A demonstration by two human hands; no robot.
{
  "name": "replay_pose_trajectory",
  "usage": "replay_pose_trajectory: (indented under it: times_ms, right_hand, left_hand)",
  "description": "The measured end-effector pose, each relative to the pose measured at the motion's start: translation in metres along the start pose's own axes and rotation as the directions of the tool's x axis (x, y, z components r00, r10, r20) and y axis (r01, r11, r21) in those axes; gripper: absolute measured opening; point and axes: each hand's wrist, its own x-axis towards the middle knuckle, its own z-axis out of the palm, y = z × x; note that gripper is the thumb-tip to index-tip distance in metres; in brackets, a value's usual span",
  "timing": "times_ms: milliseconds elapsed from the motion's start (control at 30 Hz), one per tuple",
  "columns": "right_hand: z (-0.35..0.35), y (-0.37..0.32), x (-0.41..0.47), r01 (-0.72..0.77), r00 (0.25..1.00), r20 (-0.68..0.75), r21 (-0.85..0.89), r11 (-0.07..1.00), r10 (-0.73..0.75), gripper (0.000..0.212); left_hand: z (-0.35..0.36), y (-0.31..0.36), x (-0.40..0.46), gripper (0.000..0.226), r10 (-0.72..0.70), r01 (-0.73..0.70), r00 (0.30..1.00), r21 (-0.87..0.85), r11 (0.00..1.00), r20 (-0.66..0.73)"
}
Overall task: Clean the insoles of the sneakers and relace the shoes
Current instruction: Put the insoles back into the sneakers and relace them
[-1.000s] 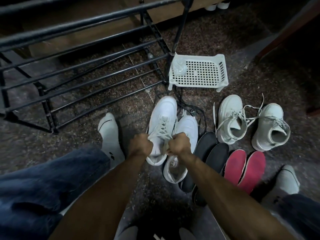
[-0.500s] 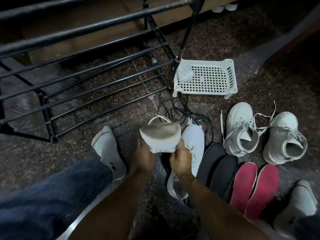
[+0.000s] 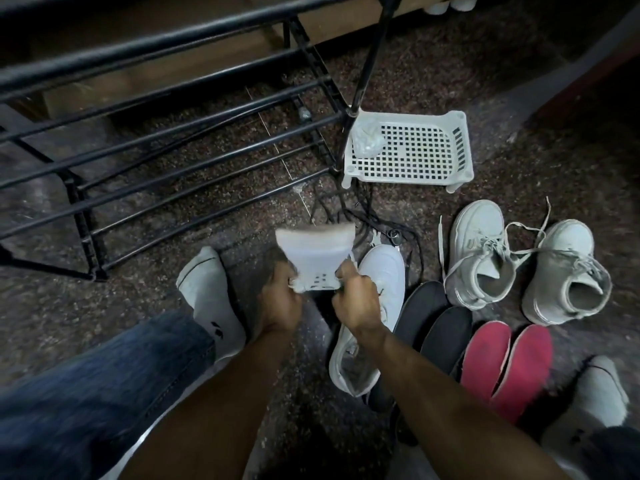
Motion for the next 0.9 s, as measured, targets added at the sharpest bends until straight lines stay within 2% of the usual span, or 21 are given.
replay_pose_trajectory:
  times_ms: [67, 100, 133, 167, 233, 300, 367, 467, 567, 667, 767, 833, 900]
  right_hand:
    - [0.004, 0.0, -0.003, 0.007, 0.995, -0.096, 0.147, 0.989, 0.007, 0.037]
    - [0.01, 0.005, -0.007, -0.009, 0.995, -0.094, 0.239, 0.971, 0.032, 0.035]
    - [0.016, 0.01, -0.01, -0.048, 0.997, -0.039, 0.358, 0.932, 0.066, 0.041]
    - [0.023, 0.015, -0.013, -0.153, 0.988, 0.075, 0.458, 0.876, 0.134, 0.051]
    - [0.033, 0.025, -0.013, -0.182, 0.978, 0.16, 0.374, 0.91, 0.13, 0.052]
    - [0.026, 0.017, -0.008, -0.109, 0.988, 0.133, 0.193, 0.975, 0.084, 0.037]
    - [0.017, 0.004, -0.001, -0.015, 0.998, 0.064, 0.022, 1.0, 0.013, 0.027]
    - [0.001, -0.013, 0.003, 0.057, 0.998, -0.008, 0.065, 0.996, -0.057, 0.04]
    - [-0.016, -0.024, 0.014, 0.022, 1.0, 0.002, 0.062, 0.998, -0.022, 0.031]
    - [-0.023, -0.022, 0.037, -0.057, 0.991, 0.123, 0.041, 0.998, 0.051, 0.021]
    - [-0.022, -0.013, 0.047, -0.111, 0.94, 0.33, 0.061, 0.992, 0.085, 0.014]
    - [-0.018, -0.006, 0.045, -0.123, 0.928, 0.359, 0.055, 0.991, 0.095, 0.012]
    - [-0.013, -0.001, 0.04, -0.093, 0.944, 0.321, 0.037, 0.995, 0.076, 0.019]
  left_hand:
    - [-0.002, 0.0, 0.001, 0.04, 0.033, -0.042, 0.993, -0.078, 0.996, -0.111]
    - [-0.002, -0.001, 0.001, 0.04, 0.033, -0.048, 0.99, -0.108, 0.993, -0.134]
    - [-0.002, -0.001, -0.001, 0.038, 0.028, -0.042, 0.992, -0.11, 0.993, -0.127]
    - [-0.002, -0.002, -0.001, 0.037, 0.01, -0.018, 0.996, -0.087, 0.996, -0.092]
    - [0.003, -0.016, 0.0, 0.045, -0.007, 0.006, 1.0, -0.021, 1.0, -0.013]
    - [0.006, -0.028, 0.001, 0.043, 0.046, -0.046, 0.999, -0.019, 0.999, -0.019]
    - [0.007, -0.03, 0.003, 0.03, 0.061, -0.068, 0.994, -0.082, 0.994, -0.088]
    - [0.002, -0.023, 0.006, 0.019, -0.005, -0.021, 0.982, -0.139, 0.99, -0.187]
    - [-0.007, -0.017, 0.014, 0.013, 0.02, -0.05, 0.975, -0.13, 0.99, -0.221]
    - [-0.011, -0.018, 0.029, 0.011, 0.066, -0.062, 0.993, 0.047, 0.997, -0.102]
    - [-0.009, -0.022, 0.028, 0.012, -0.01, -0.013, 0.995, 0.237, 0.971, 0.097]
    - [-0.006, -0.027, 0.023, 0.013, -0.017, -0.017, 0.991, 0.245, 0.969, 0.136]
    - [-0.003, -0.03, 0.021, 0.015, 0.006, -0.038, 0.992, 0.251, 0.967, 0.126]
